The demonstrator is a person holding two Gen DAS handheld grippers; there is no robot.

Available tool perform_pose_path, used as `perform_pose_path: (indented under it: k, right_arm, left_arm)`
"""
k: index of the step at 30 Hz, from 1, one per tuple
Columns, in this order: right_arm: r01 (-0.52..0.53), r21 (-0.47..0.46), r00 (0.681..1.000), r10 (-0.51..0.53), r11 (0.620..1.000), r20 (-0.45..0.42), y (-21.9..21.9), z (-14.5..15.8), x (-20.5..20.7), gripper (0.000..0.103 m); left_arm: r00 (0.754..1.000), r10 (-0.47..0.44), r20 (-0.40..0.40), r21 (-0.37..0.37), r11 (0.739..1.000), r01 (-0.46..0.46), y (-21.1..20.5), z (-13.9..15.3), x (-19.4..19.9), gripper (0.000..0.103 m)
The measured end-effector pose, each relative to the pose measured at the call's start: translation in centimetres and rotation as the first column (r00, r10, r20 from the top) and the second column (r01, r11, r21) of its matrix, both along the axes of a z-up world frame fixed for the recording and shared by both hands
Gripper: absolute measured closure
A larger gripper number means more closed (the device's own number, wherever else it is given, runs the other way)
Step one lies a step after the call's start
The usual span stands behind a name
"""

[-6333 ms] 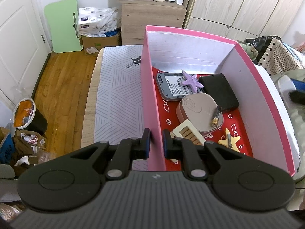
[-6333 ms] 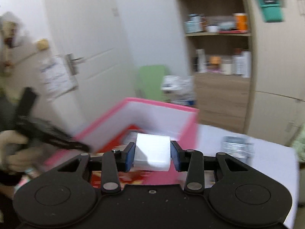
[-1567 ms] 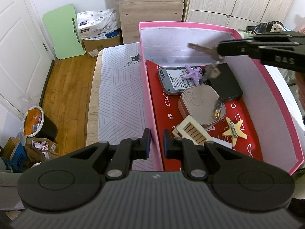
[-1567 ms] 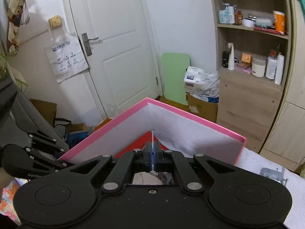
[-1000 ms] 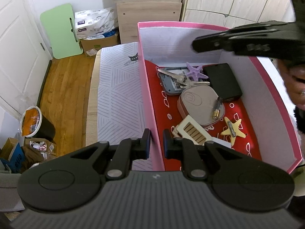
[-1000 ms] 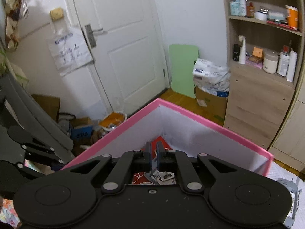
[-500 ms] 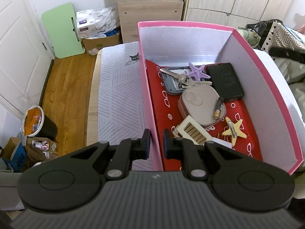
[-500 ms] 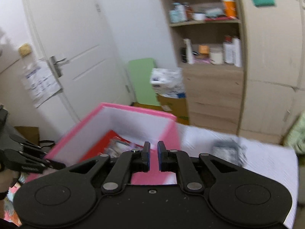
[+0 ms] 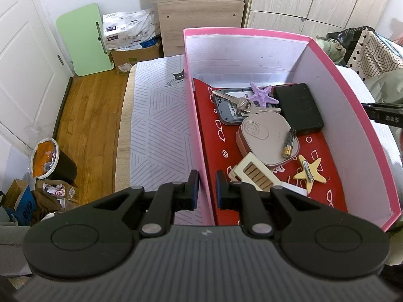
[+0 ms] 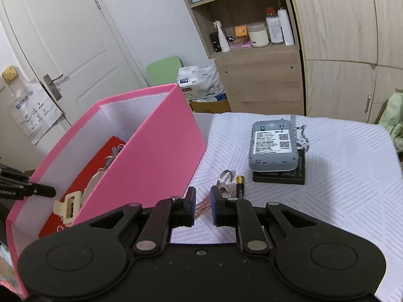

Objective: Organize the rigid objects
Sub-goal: 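Move the right gripper to the remaining key on the bed, then grasp the small key with the right gripper and lift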

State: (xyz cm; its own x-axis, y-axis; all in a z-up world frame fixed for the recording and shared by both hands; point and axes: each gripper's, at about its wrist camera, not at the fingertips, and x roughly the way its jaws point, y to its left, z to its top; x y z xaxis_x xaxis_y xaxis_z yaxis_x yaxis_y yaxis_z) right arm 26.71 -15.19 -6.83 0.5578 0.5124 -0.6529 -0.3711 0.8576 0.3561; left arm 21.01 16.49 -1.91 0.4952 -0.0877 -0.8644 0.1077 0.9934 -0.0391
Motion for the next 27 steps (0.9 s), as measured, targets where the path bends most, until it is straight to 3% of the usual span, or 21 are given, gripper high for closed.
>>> perform_pose_path:
  k: [6,10,16,18,19,20,27]
  right_arm:
    - [0.028,0.033,0.998,-0.026,0.999,-0.055,0.4,-1.3,2.6,0.085]
    - [0.052,0.064,0.996,-0.047,0.997,-0.079,0.4,-2.0,3.8,0.068]
    - [0.072,0.023,0.993,-0.070,0.997,-0.098,1.0,-3.1,4.5,0.068]
    - [0.075,0.008,0.993,-0.074,0.997,-0.091,1.1,-3.2,4.5,0.075]
    - [0.078,-0.004,0.993,-0.078,0.997,-0.086,1.1,-3.2,4.5,0.091]
    - [0.078,-0.014,0.994,-0.079,0.997,-0.081,1.1,-3.1,4.5,0.096]
    - [0.090,0.074,0.995,-0.086,0.993,-0.058,-0.2,-1.5,3.6,0.097]
  left_arm:
    - [1.000,0.000,-0.001,-0.007,1.000,0.000,0.2,0.0,0.0,0.091]
    - [1.000,-0.001,-0.002,-0.010,1.000,0.001,0.2,0.0,0.0,0.091]
    - [1.000,-0.002,-0.003,-0.012,1.000,0.002,0.2,0.0,0.0,0.091]
    - [1.000,-0.002,-0.004,-0.013,1.000,0.002,0.3,0.0,0.0,0.091]
    - [1.000,-0.002,-0.004,-0.012,1.000,0.002,0.3,0.0,0.0,0.091]
    - [1.000,-0.002,-0.004,-0.012,1.000,0.002,0.3,0.0,0.0,0.091]
    - [1.000,0.000,-0.005,-0.010,1.000,0.000,0.2,0.0,0.0,0.091]
